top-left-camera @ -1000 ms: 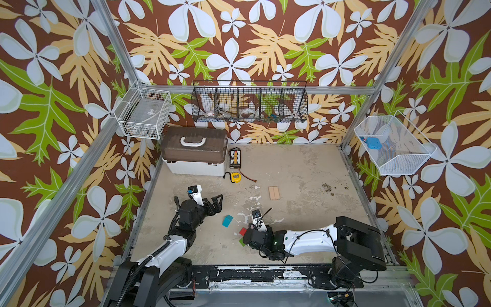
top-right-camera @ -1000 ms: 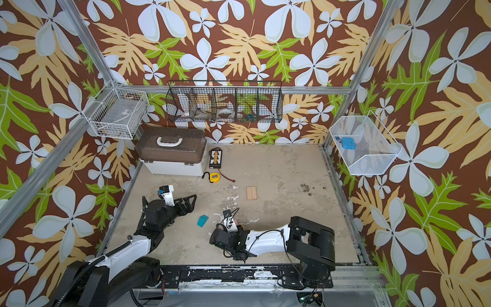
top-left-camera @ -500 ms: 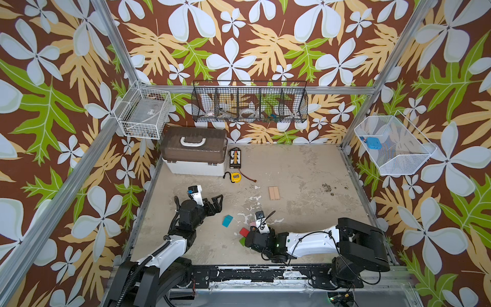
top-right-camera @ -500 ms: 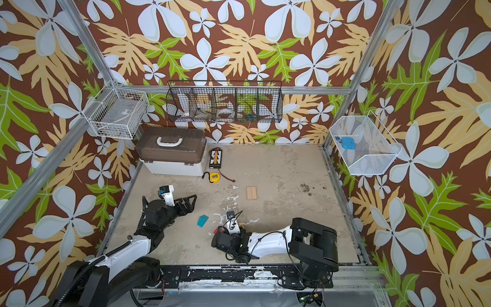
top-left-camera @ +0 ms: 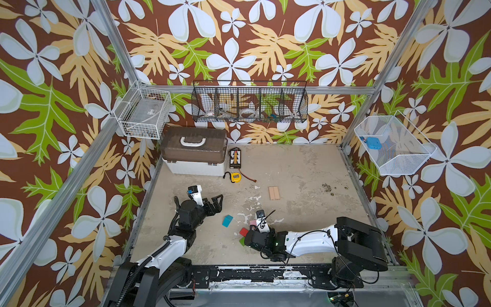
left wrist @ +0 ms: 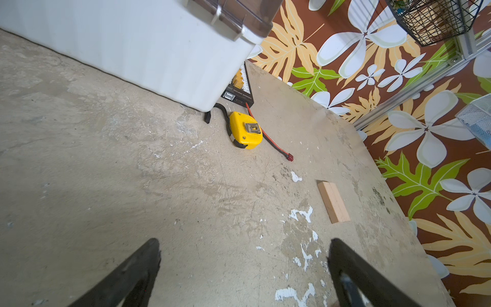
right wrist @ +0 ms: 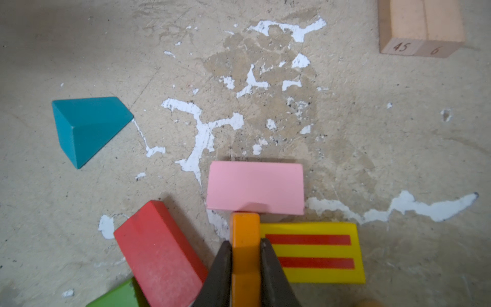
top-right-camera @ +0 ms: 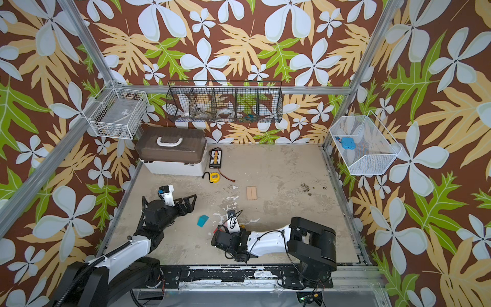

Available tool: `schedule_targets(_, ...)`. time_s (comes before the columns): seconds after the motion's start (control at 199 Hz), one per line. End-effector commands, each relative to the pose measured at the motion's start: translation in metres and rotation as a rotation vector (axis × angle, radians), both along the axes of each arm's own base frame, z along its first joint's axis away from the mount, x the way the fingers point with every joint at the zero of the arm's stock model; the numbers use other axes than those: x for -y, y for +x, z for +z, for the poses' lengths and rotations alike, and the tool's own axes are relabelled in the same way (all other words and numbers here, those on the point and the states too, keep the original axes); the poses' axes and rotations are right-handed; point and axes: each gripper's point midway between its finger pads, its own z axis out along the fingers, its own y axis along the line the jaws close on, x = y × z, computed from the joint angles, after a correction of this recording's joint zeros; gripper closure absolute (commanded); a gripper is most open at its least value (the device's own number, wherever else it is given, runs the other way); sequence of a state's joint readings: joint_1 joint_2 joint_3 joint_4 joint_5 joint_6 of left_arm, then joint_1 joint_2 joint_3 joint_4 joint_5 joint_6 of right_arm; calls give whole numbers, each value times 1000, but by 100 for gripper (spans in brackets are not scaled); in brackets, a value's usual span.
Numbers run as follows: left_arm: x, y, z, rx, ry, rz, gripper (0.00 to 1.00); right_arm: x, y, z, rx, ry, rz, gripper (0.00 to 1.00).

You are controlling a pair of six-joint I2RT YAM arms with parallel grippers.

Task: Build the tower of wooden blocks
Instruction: 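Lower the right gripper and grasp the yellow block with red stripes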

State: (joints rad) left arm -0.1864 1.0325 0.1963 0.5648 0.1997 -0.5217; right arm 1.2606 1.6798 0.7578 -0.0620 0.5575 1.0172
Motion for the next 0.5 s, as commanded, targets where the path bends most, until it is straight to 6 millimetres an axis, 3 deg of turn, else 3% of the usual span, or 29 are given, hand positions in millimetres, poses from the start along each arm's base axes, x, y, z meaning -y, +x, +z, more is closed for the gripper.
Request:
schedule_targets(0.0,3,2,8,33,-12,-13,0,36,-12,-26,-116,-103,-17,75)
schedule_targets(0.221,3,1,9,36,-14,-15,0,46,-5,-15,-83,-111,-39,46)
schedule_targets(0.496,4,1,10,40,-16,-16,0,57,3,-20,-88,-143,-54,25)
